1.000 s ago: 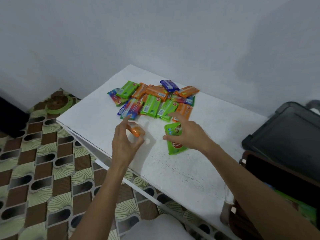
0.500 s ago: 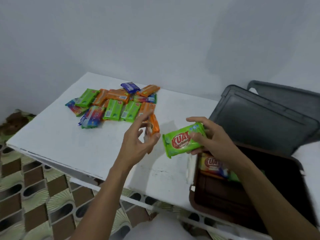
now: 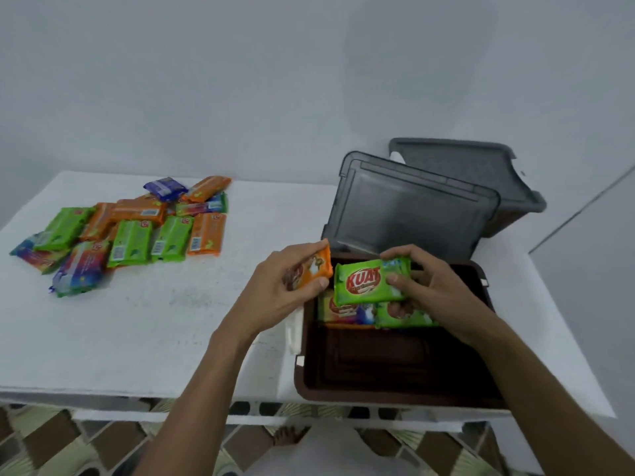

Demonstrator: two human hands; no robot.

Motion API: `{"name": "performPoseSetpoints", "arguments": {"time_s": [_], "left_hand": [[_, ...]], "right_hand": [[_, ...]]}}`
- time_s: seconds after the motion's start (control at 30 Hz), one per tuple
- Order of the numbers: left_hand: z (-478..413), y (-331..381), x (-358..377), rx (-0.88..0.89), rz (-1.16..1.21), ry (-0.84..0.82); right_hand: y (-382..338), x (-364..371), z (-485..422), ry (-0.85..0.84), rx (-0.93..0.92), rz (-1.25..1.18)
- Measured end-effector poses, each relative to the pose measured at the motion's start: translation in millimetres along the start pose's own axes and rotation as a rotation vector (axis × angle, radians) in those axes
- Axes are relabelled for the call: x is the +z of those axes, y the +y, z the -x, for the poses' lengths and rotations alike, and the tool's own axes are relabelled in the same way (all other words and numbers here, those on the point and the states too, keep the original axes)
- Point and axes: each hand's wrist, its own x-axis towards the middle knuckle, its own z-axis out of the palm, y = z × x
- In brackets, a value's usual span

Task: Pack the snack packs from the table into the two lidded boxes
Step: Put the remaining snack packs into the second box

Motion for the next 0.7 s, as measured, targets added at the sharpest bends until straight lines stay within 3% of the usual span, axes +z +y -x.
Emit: {"name": "performPoseSetpoints", "arguments": {"time_s": [0.27, 0.37, 0.47, 0.7], "left_hand": [[-2, 1, 8, -0.046, -0.149, 0.003], [-2, 0, 10, -0.045, -0.172, 0.018], [-2, -3, 12, -0.022, -0.157, 0.034], [-2, -4, 14, -0.031, -0.125, 0.056]], "right_hand": [[45, 13, -21, -0.039, 0.131, 0.116], [62, 20, -31, -0.005, 0.097, 0.307], [68, 26, -34, -0.018, 0.024, 0.672], [71, 30, -35, -0.028, -0.043, 0.806]]}}
